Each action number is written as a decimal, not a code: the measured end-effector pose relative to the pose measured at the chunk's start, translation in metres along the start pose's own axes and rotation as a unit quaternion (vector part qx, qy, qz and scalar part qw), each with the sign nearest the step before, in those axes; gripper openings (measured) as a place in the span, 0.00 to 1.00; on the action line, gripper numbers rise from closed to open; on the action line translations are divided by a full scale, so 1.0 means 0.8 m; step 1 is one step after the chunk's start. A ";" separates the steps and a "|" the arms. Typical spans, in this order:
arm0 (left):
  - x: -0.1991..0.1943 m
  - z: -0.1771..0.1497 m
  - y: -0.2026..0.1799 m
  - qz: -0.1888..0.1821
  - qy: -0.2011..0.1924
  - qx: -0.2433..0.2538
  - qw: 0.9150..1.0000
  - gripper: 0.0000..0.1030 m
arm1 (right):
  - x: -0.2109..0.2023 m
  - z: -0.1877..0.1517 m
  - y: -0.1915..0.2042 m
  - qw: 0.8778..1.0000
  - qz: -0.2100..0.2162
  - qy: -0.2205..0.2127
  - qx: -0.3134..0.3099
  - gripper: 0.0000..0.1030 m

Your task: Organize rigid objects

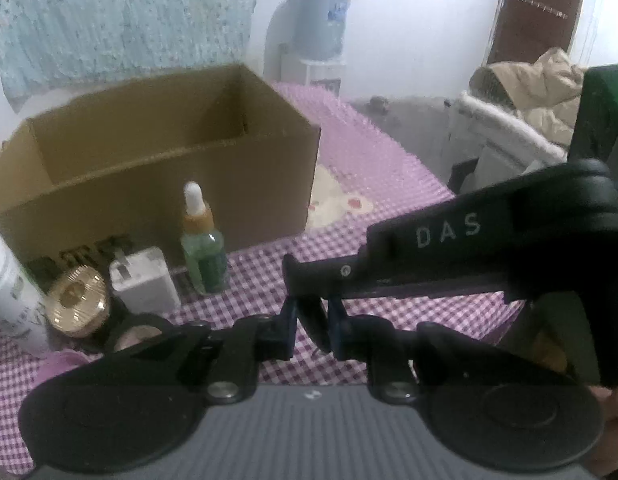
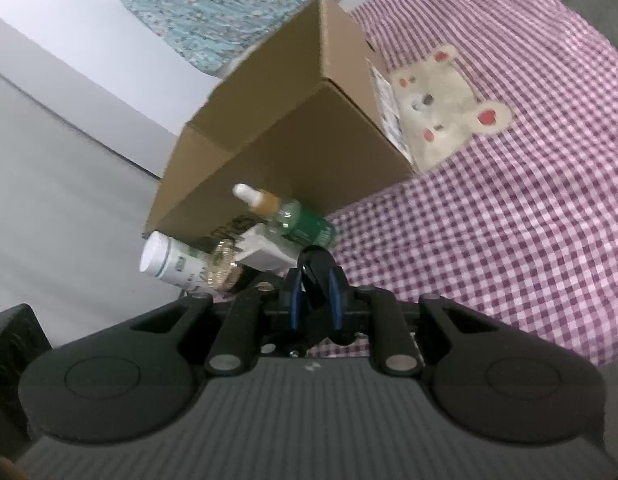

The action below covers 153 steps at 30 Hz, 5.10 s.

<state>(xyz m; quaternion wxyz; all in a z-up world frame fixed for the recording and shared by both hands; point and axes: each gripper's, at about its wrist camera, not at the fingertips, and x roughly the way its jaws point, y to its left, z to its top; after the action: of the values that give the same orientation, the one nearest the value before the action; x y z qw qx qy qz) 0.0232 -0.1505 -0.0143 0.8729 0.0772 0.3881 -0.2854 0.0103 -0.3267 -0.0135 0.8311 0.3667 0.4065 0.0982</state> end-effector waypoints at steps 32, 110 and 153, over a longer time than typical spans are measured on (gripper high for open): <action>0.052 -0.016 0.057 -0.040 0.067 -0.085 0.993 0.40 | 0.075 0.006 -0.053 0.996 0.001 0.054 0.065 0.29; 0.033 0.155 0.270 0.103 0.120 -0.113 0.981 0.42 | 0.339 0.192 0.142 0.958 0.045 0.273 0.073 0.34; -0.020 0.006 0.040 0.086 -0.040 0.011 0.995 0.29 | 0.012 0.028 0.054 0.991 0.020 -0.007 -0.129 0.39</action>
<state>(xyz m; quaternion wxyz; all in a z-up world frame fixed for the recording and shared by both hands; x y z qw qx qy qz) 0.0353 -0.1190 -0.0022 0.9080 0.1082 0.3420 -0.2167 0.0392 -0.3037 0.0198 0.8720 0.2653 0.3771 0.1643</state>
